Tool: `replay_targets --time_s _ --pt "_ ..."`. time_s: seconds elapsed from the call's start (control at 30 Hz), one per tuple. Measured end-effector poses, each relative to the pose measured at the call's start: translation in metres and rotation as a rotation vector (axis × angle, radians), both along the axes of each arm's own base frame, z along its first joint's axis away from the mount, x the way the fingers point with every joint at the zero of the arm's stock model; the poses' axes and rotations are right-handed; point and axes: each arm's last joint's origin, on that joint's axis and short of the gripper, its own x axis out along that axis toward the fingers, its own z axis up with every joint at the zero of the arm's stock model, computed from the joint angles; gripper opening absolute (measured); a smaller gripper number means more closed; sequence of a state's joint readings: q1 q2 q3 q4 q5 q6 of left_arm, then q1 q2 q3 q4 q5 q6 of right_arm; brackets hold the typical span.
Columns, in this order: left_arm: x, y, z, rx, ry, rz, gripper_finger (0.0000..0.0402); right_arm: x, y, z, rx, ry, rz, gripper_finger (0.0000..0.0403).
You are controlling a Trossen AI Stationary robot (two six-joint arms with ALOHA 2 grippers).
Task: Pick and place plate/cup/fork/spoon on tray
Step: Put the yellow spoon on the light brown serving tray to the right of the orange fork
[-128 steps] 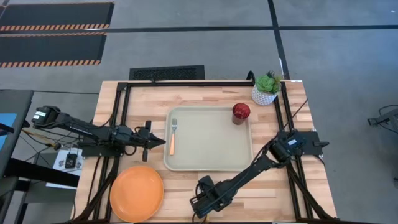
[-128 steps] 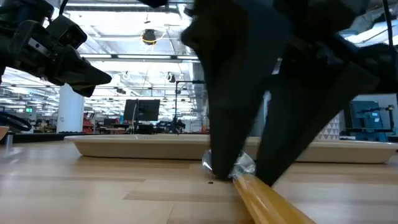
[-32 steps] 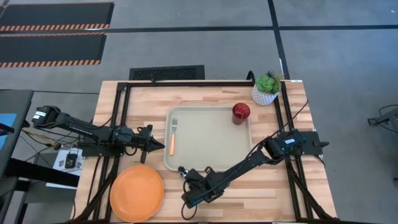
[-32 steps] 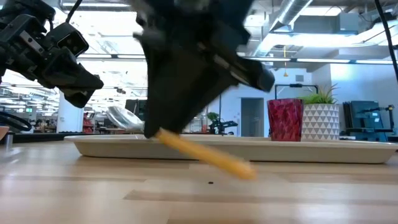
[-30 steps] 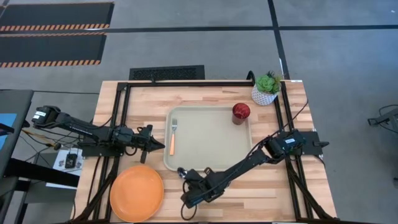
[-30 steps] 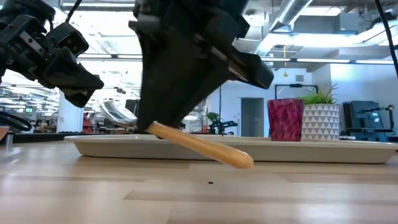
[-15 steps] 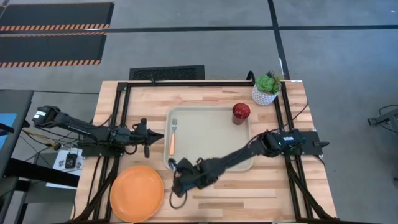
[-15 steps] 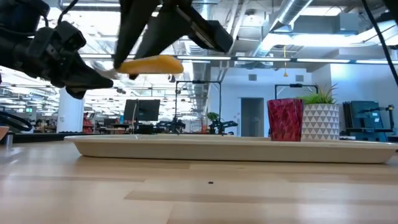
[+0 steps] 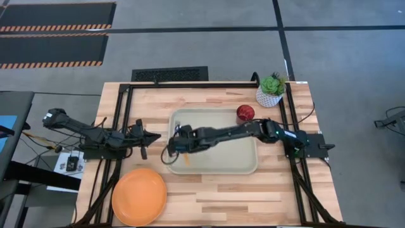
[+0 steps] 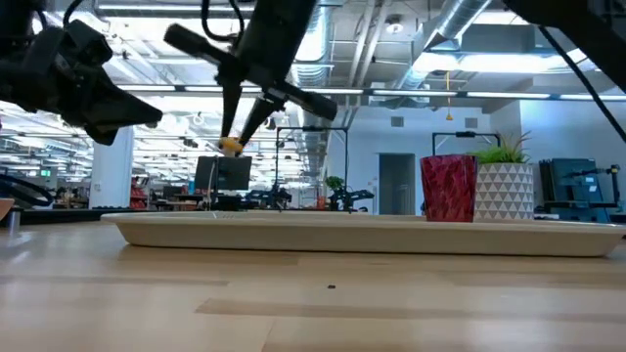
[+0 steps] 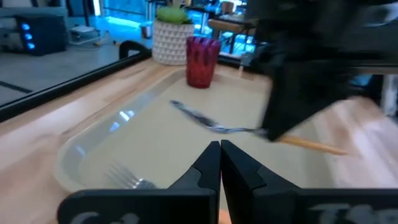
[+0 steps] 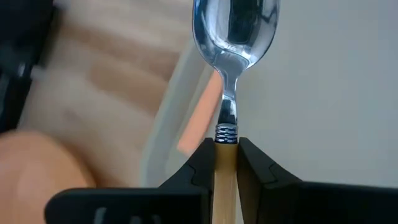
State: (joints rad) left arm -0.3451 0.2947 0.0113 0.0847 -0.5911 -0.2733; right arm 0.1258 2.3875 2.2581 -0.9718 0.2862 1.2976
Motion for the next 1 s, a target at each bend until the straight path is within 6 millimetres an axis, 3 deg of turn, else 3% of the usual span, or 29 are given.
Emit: replay_targets --time_s 0.3,0.5,0.8,1.0 --pt "-0.004 -0.006 0.004 -0.012 -0.044 -0.069 0.0 0.004 -0.052 -0.012 0.094 -0.033 -0.273 0.0052" --pt "-0.005 -0.008 0.005 -0.008 -0.046 -0.072 0.0 0.006 -0.058 -0.026 0.154 -0.068 -0.349 0.0052" --pt "-0.005 -0.009 0.004 0.0 -0.044 -0.082 0.0 0.009 -0.06 -0.031 0.162 -0.095 -0.364 0.0052" --pt "-0.005 -0.009 0.004 -0.001 -0.044 -0.083 0.0 0.018 -0.058 -0.064 0.188 -0.061 -0.362 0.0051"
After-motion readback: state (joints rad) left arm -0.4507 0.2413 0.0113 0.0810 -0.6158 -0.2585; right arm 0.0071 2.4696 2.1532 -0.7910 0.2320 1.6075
